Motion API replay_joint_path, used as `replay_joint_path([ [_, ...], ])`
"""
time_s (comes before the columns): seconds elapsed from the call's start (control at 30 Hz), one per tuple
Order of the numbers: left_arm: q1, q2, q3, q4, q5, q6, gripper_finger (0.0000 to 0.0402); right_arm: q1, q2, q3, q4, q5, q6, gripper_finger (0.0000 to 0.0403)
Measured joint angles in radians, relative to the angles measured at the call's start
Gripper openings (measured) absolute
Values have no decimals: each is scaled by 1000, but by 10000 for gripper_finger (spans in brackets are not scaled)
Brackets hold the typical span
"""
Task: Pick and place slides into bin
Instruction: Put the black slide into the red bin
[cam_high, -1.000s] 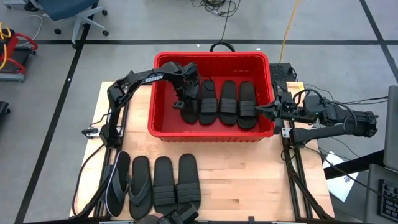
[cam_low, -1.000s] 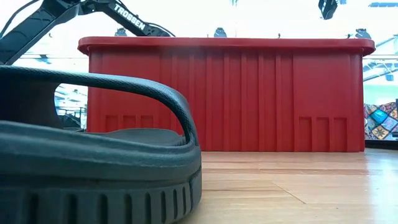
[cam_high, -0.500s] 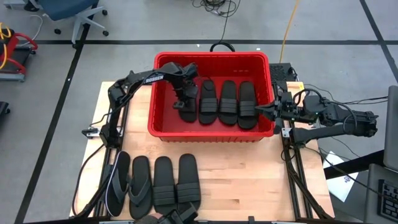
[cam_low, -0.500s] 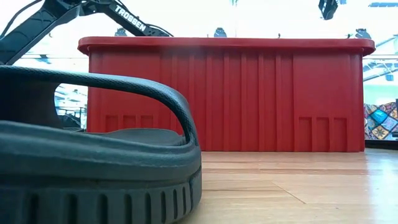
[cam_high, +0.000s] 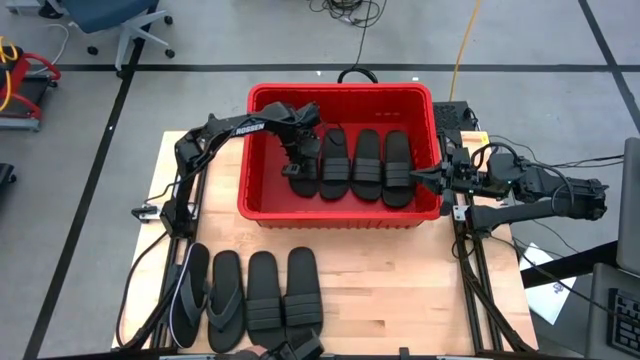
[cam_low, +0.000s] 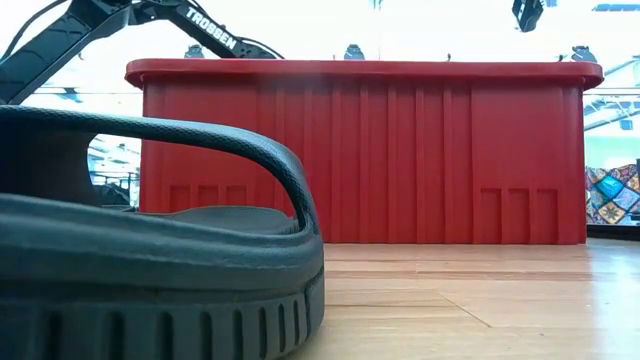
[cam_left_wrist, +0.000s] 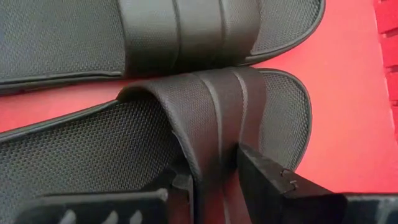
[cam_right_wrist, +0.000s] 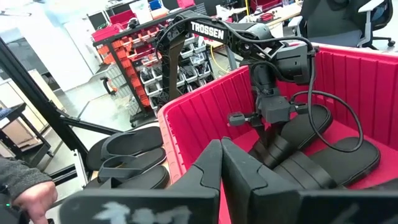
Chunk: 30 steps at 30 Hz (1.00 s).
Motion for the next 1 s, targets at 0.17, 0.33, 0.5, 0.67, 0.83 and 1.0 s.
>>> replay_joint_path([
  [0.17,-10,0,0,21,-1,-19,93,0,0,0,0,0,-1,0],
  [0.33,-8,0,0,34,9,-97,118,0,0,0,0,-21,0,0],
  [0.5,-9,-1,0,45,-2,-175,196,0,0,0,0,-21,-3,0],
  [0.67,-21,-1,0,42,-47,-234,281,0,0,0,0,-21,-3,0],
  [0.83,-53,-13,2,24,-108,-212,339,0,0,0,0,-21,-4,0],
  [1.0,-101,-50,2,-18,-180,-180,357,0,0,0,0,-22,-28,0],
])
